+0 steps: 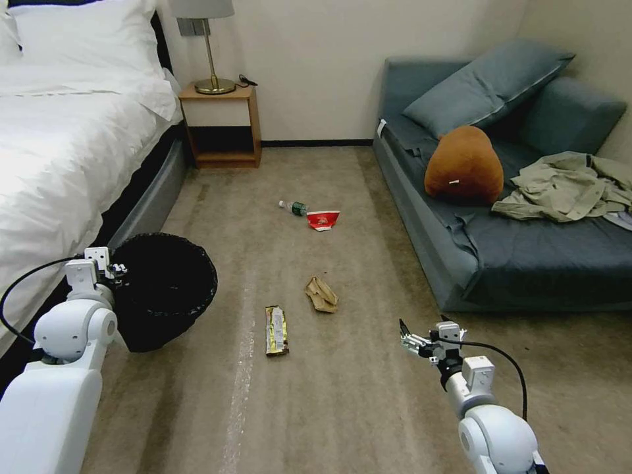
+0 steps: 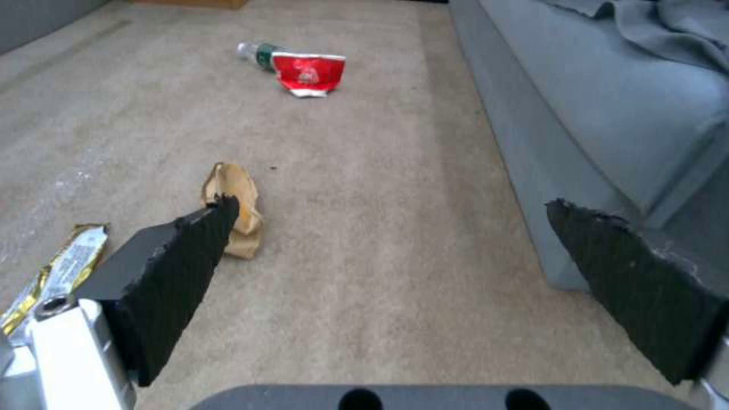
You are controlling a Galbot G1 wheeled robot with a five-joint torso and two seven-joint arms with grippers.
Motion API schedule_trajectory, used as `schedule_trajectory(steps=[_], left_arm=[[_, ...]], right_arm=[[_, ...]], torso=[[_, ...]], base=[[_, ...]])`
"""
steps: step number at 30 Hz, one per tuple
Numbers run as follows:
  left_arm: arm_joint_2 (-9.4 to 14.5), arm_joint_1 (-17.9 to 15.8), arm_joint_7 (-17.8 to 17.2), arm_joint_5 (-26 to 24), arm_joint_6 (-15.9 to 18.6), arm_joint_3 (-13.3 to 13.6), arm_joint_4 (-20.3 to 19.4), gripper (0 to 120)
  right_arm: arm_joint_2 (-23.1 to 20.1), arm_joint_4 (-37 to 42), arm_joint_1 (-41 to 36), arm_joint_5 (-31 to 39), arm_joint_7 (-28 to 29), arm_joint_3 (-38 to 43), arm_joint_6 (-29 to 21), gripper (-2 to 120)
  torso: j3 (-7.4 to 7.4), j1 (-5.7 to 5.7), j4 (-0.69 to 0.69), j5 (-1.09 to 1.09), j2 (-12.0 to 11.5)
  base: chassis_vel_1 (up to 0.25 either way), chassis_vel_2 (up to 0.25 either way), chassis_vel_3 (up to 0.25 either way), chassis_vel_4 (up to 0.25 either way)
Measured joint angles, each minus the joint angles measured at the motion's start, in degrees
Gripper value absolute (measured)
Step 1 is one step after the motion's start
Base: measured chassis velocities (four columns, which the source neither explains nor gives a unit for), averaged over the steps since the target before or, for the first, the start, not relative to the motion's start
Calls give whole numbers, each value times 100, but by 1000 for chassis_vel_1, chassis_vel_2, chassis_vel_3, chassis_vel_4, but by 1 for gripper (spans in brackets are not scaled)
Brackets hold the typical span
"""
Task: Pick up the trash bin, then pick up the garbage on the floor and place it into the trash bin.
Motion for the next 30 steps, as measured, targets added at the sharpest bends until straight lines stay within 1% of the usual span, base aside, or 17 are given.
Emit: schedule_trajectory(steps=[11,30], left_arm=[[13,1,13,-12,-9,-43,35,4],[2,60,11,5,-23,-84,-25,4]], right_arm=[[5,-68,52,-27,0,-72,0,100],[7,-75,15,-101,-20,-109,64,100]], torso=[[0,0,0,0,0],[0,0,0,0,0]], base=[[-79,79,86,-77],[-72,79,77,-80]])
